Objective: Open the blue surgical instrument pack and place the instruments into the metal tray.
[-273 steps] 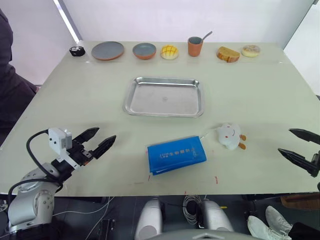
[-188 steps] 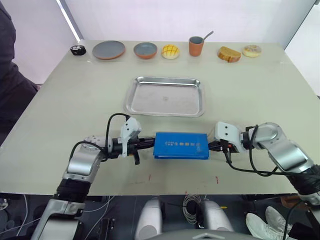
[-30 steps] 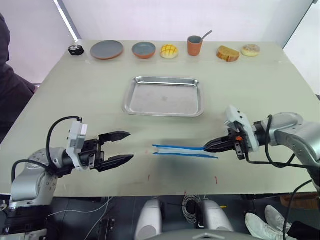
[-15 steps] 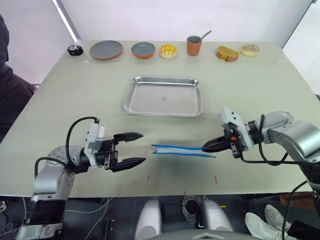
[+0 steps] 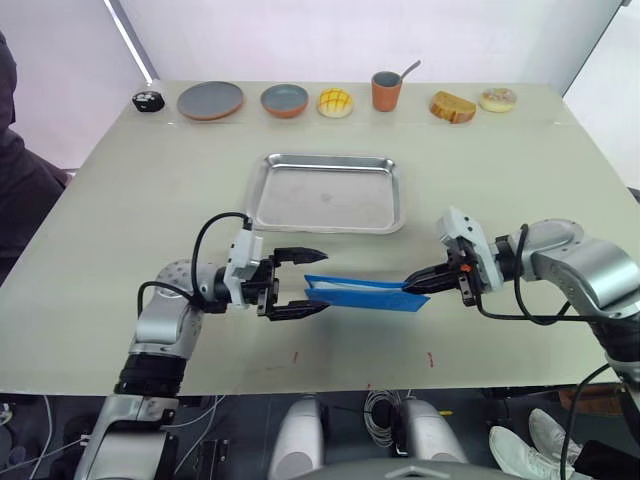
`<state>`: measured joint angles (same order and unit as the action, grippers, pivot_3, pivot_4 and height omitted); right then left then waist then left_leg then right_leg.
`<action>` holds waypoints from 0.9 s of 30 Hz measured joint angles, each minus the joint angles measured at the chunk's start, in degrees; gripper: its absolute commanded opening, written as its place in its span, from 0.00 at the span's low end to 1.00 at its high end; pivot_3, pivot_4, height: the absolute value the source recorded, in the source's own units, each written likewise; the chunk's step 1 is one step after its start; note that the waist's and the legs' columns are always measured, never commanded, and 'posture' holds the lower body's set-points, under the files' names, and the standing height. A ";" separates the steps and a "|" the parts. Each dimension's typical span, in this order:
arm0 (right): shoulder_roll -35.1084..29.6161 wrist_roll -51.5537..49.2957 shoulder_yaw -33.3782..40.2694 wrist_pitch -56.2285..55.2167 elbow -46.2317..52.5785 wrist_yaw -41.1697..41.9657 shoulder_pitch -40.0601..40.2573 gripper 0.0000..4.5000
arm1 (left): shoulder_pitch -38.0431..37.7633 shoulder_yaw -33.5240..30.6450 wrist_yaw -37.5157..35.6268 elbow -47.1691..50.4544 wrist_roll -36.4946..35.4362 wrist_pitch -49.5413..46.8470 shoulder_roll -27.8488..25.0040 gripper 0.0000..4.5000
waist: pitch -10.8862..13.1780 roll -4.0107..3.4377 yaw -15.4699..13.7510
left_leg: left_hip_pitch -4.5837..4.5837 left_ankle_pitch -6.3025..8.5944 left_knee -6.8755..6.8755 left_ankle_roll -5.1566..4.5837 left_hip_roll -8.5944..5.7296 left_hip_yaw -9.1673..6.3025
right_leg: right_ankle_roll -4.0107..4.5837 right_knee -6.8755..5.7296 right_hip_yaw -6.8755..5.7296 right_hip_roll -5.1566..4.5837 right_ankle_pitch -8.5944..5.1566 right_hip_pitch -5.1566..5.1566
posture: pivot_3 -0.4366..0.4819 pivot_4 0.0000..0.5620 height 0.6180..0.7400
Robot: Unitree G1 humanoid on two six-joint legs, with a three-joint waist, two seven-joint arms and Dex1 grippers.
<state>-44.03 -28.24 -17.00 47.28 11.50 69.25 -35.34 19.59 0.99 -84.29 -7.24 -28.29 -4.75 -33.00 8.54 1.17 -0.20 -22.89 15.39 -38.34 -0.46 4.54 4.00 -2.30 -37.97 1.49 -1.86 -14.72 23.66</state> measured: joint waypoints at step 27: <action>1.32 1.14 0.24 -0.97 -0.88 -0.10 -0.15 0.00 | 1.35 1.80 0.26 -2.74 2.11 2.65 2.47 0.22 | 0.00 0.00 0.62 | 0.00 0.00 0.02 0.00 0.01 -0.04 | 0.00 0.00 -0.02 0.01 0.00 0.00 | 0.48 0.27 1.00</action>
<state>-42.72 -27.10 -16.76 46.31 10.62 69.15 -35.49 20.94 2.79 -84.02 -9.98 -26.18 -2.10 -30.53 8.54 1.16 0.42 -22.90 15.39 -38.33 -0.46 4.54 3.96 -2.29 -37.97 1.46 -1.85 -14.72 23.65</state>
